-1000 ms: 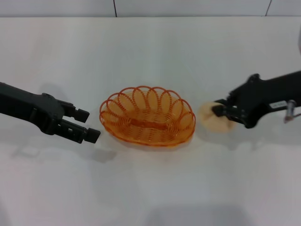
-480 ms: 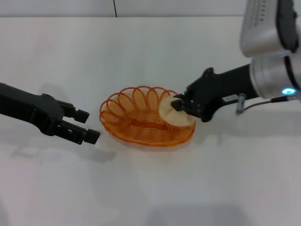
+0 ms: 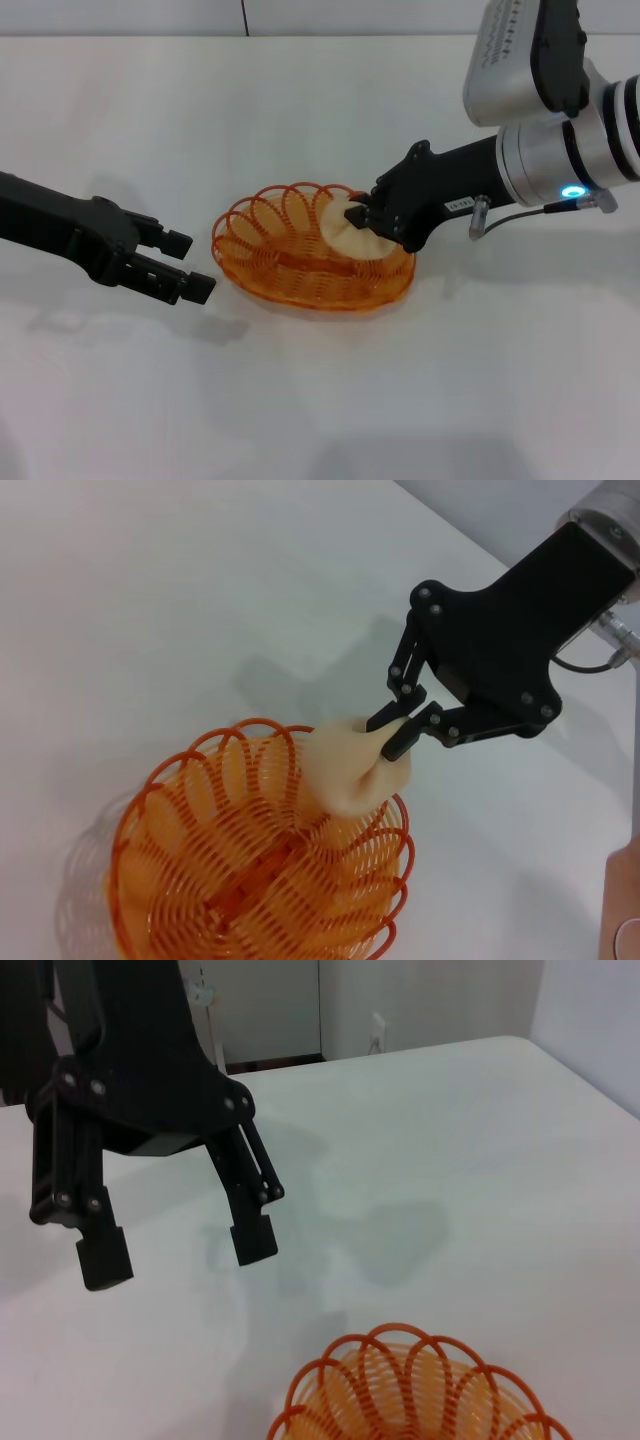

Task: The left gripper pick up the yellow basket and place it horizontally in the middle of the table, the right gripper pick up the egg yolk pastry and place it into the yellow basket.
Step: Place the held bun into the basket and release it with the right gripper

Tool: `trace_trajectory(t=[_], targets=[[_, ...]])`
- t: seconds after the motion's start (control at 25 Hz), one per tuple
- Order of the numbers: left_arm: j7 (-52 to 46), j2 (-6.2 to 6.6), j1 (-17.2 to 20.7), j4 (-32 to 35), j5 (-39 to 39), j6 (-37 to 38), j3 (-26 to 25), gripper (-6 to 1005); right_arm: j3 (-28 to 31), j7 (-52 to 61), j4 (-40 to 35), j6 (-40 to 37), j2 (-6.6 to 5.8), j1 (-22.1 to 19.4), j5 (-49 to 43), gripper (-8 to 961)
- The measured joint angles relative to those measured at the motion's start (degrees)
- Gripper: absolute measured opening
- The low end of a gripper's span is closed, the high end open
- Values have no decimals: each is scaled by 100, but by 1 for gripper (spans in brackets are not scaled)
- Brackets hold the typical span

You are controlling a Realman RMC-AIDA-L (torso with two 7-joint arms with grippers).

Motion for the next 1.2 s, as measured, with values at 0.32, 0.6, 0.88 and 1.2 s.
trace_trajectory(t=[0.32, 0.6, 0.88, 1.2], targets=[[1, -10, 1, -8, 0, -75, 0, 880, -3, -84, 60, 25, -10, 1, 59, 162], [2, -10, 15, -8, -4, -127, 0, 880, 31, -150, -14, 63, -23, -78, 127, 383], [83, 14, 37, -5, -13, -133, -141, 880, 291, -432, -469, -11, -60, -631, 325, 562], [385, 43, 120, 0, 0, -105, -273, 880, 1095, -836, -579, -573, -66, -1280, 663, 784]])
